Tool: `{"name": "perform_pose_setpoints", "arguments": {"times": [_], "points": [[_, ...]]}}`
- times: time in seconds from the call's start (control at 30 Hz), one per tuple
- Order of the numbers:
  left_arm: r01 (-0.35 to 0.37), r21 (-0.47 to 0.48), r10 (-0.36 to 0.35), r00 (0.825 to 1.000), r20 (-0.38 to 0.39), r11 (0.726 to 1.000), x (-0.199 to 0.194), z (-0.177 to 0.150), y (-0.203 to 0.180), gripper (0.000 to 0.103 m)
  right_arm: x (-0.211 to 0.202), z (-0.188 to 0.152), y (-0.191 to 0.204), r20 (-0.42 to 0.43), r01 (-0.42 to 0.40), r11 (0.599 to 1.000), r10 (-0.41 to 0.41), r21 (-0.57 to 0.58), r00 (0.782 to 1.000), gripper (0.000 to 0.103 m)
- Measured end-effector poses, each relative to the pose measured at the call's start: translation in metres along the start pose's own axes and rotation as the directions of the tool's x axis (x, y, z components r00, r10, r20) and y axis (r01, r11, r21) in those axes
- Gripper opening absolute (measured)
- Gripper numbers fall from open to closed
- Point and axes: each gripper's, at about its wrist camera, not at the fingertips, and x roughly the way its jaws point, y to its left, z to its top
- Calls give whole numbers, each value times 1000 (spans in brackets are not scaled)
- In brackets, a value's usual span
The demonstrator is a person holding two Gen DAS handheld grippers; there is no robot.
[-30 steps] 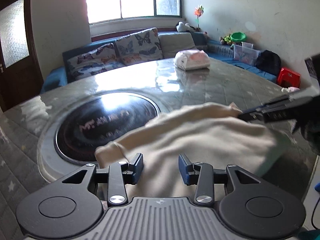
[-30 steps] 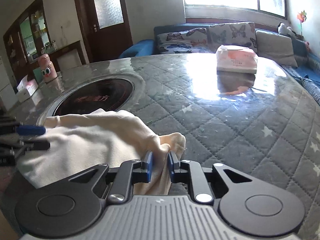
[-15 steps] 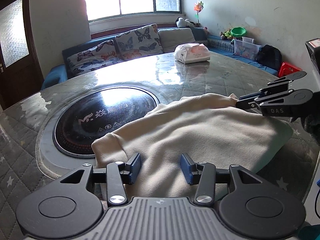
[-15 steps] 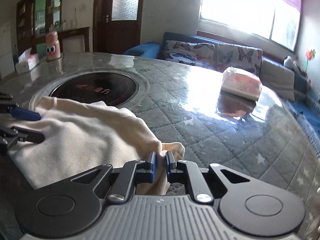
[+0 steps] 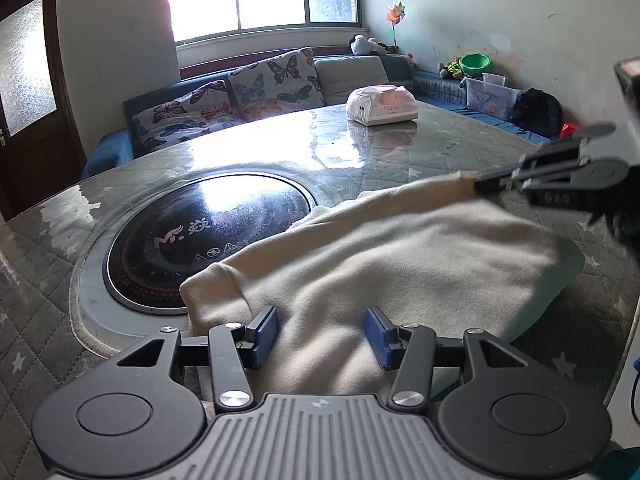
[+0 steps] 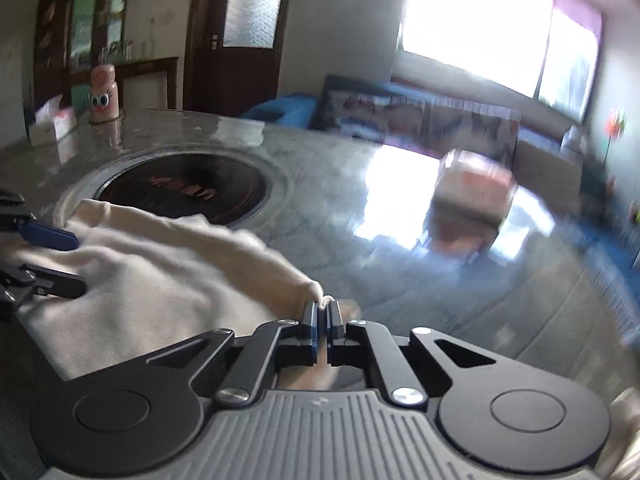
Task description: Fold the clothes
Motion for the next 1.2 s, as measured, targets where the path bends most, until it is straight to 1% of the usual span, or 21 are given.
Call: {"name": "perform_pose_setpoints", "arguments": {"times": [0.03, 0.1, 0.2, 0.27, 0.37, 0.43, 0.57, 0.6, 0.67, 0.73, 0.8, 0.9, 1.03, 1.17, 1.2], "points": [[0, 2, 0, 1000, 0, 1000, 0, 0, 0, 52, -1, 1, -1, 7, 10, 1000, -10, -19, 1000, 3], [-1, 6, 1, 1000, 1, 1000, 1, 0, -1, 52, 5, -2, -2, -13, 12, 999, -13, -31, 1000, 3], [-2, 10, 2, 1000, 2, 1000, 1, -1, -2, 53, 21, -14, -3, -52, -18, 1000, 17, -24, 999, 4], [1, 14, -1, 1000, 2, 1000, 1, -1, -1, 53, 18, -14, -6, -39, -26, 1000, 26, -12, 999, 8], [3, 11, -3, 1000, 2, 1000, 1, -1, 0, 53, -3, -8, -15, -6, -34, 998, 35, 47, 999, 9], [2, 8, -2, 1000, 4, 1000, 1, -1, -1, 54, -27, -5, -9, 30, -85, 995, 83, 50, 996, 9], [0, 5, 0, 1000, 9, 1000, 2, -2, -1, 54, -48, -10, 17, 43, -193, 981, 192, 18, 980, 9], [0, 5, 0, 1000, 10, 1000, 2, -2, -1, 54, -47, -13, 20, 38, -200, 980, 200, 15, 979, 8], [0, 5, 0, 1000, 10, 1000, 1, -2, -1, 54, -40, -30, 28, -5, -199, 980, 199, 8, 980, 8], [1, 4, -1, 1000, 9, 1000, 1, -2, 0, 54, -36, -44, 27, -6, -191, 982, 191, 16, 982, 6], [0, 4, 0, 1000, 7, 1000, 0, -3, 1, 54, -40, -45, 23, -1, -193, 981, 193, 29, 981, 6], [-1, -7, 1, 1000, 4, 1000, -3, -1, 4, 54, -41, -32, 21, 17, -198, 979, 198, 36, 980, 6], [1, -49, -1, 1000, 2, 999, -3, 1, 11, 54, -41, -17, 19, 40, -206, 977, 204, 46, 978, 6], [-26, -92, 25, 1000, -19, 995, -2, 3, 29, 55, -14, -27, 16, -23, -214, 971, 218, 106, 976, 5], [-23, -97, 22, 1000, -18, 995, -3, 5, 33, 54, -16, -25, 16, -18, -216, 971, 219, 103, 976, 5]]}}
